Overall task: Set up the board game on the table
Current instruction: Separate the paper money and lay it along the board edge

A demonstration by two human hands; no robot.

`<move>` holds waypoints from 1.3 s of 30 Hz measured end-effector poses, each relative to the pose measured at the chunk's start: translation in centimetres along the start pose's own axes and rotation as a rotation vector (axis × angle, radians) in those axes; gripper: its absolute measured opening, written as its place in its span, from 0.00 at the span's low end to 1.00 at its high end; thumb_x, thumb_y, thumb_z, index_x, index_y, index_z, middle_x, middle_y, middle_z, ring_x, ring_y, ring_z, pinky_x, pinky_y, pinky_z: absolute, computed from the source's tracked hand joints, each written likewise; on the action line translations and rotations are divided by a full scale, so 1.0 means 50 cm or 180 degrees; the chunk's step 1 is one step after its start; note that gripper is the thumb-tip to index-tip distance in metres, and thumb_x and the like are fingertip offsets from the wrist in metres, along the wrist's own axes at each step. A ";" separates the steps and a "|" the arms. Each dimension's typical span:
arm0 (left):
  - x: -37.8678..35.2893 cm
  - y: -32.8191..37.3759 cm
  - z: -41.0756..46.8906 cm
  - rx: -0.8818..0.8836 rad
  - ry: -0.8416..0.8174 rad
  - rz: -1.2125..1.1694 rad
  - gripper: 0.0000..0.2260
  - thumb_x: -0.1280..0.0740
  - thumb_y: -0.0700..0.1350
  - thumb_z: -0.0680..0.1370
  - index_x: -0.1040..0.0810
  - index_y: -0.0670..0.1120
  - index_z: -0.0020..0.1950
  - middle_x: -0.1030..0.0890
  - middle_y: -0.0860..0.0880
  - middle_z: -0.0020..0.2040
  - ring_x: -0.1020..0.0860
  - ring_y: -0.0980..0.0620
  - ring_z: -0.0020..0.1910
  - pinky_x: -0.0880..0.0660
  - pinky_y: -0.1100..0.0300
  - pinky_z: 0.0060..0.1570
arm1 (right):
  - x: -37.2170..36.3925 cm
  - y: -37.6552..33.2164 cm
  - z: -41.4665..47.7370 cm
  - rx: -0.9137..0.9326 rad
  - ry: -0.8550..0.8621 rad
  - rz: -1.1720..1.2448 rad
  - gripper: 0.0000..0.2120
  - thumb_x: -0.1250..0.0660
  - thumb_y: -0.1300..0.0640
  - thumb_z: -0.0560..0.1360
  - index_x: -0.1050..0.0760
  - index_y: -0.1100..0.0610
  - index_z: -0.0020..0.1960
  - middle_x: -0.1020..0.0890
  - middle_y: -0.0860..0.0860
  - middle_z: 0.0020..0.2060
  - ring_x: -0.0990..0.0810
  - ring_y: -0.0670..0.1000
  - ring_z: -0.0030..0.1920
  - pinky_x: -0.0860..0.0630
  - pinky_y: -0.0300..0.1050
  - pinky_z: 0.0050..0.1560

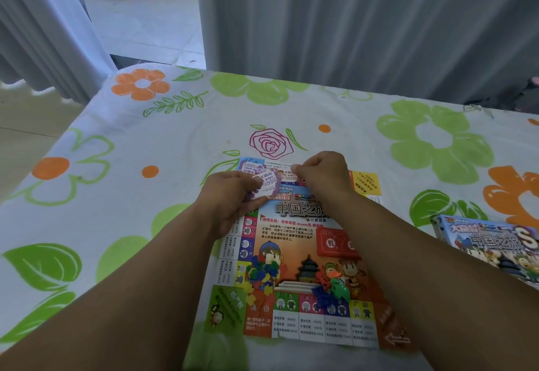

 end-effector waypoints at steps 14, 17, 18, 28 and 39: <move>0.045 0.012 -0.013 -0.0055 0.0063 -0.0134 0.06 0.30 0.34 0.77 0.19 0.38 0.54 0.16 0.36 0.51 0.14 0.36 0.43 0.16 0.50 0.43 | -0.087 -0.070 -0.047 0.0058 -0.0773 0.0739 0.09 0.27 0.55 0.77 0.20 0.60 0.43 0.17 0.54 0.36 0.20 0.52 0.31 0.30 0.38 0.24; 0.070 0.014 -0.016 -0.0072 0.0172 -0.0168 0.04 0.31 0.33 0.77 0.20 0.37 0.52 0.16 0.36 0.50 0.14 0.37 0.41 0.16 0.49 0.44 | -0.098 -0.062 -0.042 -0.0202 -0.0675 0.0948 0.10 0.28 0.56 0.77 0.22 0.61 0.42 0.24 0.53 0.32 0.32 0.48 0.25 0.34 0.38 0.23; 0.075 0.014 -0.016 -0.0076 0.0187 -0.0183 0.03 0.30 0.34 0.78 0.20 0.37 0.51 0.16 0.36 0.50 0.14 0.37 0.41 0.15 0.50 0.42 | -0.105 -0.062 -0.042 -0.0241 -0.0683 0.0956 0.10 0.29 0.57 0.78 0.22 0.61 0.42 0.24 0.54 0.32 0.32 0.48 0.24 0.34 0.39 0.23; 0.097 0.018 -0.014 -0.0087 0.0156 -0.0032 0.07 0.29 0.39 0.78 0.22 0.36 0.51 0.15 0.36 0.48 0.14 0.37 0.42 0.16 0.51 0.40 | -0.125 -0.061 -0.029 -0.0048 -0.0499 -0.0057 0.13 0.25 0.53 0.74 0.20 0.64 0.40 0.15 0.57 0.35 0.17 0.53 0.33 0.17 0.52 0.40; 0.090 0.020 -0.012 -0.0183 0.0131 -0.0033 0.10 0.28 0.42 0.77 0.20 0.36 0.52 0.14 0.37 0.46 0.14 0.36 0.42 0.18 0.47 0.52 | -0.150 -0.115 -0.069 0.0500 -0.1037 0.0198 0.16 0.27 0.53 0.75 0.23 0.67 0.45 0.17 0.63 0.41 0.15 0.61 0.38 0.18 0.55 0.41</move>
Point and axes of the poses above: each hand's wrist, its own z-axis towards the middle knuckle, its own x-axis out of the back of the hand, y = z × x, the point moved 10 cm from there along z, towards the middle knuckle
